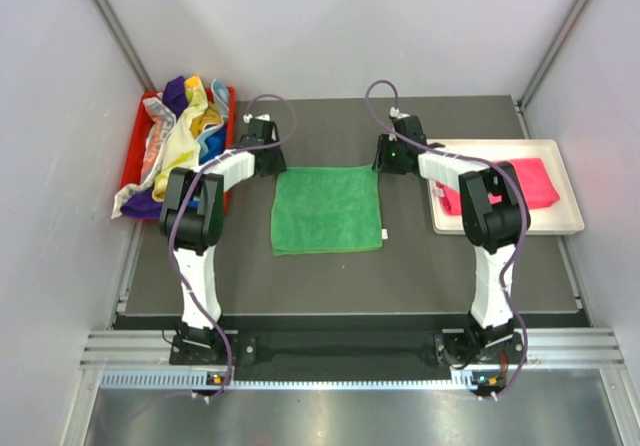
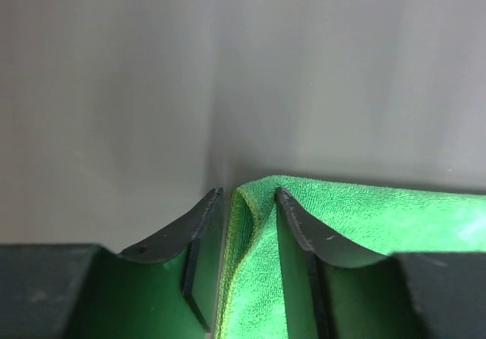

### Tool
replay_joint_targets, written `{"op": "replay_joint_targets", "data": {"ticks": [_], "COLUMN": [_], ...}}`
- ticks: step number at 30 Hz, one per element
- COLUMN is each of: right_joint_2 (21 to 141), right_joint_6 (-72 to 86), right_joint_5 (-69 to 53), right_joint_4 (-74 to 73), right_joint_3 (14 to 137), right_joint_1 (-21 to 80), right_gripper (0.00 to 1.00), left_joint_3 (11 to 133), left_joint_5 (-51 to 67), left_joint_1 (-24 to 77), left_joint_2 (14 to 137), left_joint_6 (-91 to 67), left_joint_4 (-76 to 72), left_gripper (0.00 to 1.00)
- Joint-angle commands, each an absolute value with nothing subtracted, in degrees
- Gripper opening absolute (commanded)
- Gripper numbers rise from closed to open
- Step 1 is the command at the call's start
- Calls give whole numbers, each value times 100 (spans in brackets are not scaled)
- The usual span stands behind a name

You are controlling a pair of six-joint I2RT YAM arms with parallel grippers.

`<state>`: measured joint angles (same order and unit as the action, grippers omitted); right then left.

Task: Fold and stack the towels
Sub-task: Fold the towel

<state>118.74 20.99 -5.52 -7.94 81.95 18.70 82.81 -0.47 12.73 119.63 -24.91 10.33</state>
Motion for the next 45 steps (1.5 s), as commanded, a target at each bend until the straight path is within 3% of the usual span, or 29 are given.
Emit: {"op": "replay_joint_targets", "data": {"ticks": [1, 14, 23, 29, 40, 43, 45], "right_joint_2": [11979, 12278, 12437, 12419, 12612, 12621, 12621], "right_joint_6": [1881, 1775, 1723, 1767, 1863, 1916, 1942], "right_joint_5": [-273, 156, 299, 176, 115, 27, 26], "right_joint_4": [-914, -1134, -1003, -835, -853, -765, -730], "right_joint_3": [8569, 8903, 9018, 8947, 9035, 9017, 9018], "right_joint_1": [2074, 2241, 2461, 2487, 2461, 2452, 2443], "right_gripper": [41, 40, 40, 40, 27, 20, 9], "left_joint_3": [8551, 8543, 8613, 8622, 8631, 8596, 8587], "left_joint_5": [-624, -1290, -1846, -1767, -1512, -1424, -1345], "left_joint_1": [1397, 1555, 1564, 1564, 1556, 1556, 1556], "left_joint_2": [12111, 12261, 12445, 12454, 12586, 12568, 12533], "left_joint_6": [-2276, -2540, -2654, -2698, -2724, -2742, -2760], "left_joint_4": [1388, 1529, 1767, 1749, 1652, 1609, 1565], "left_gripper": [38, 33, 21, 22, 20, 16, 12]}}
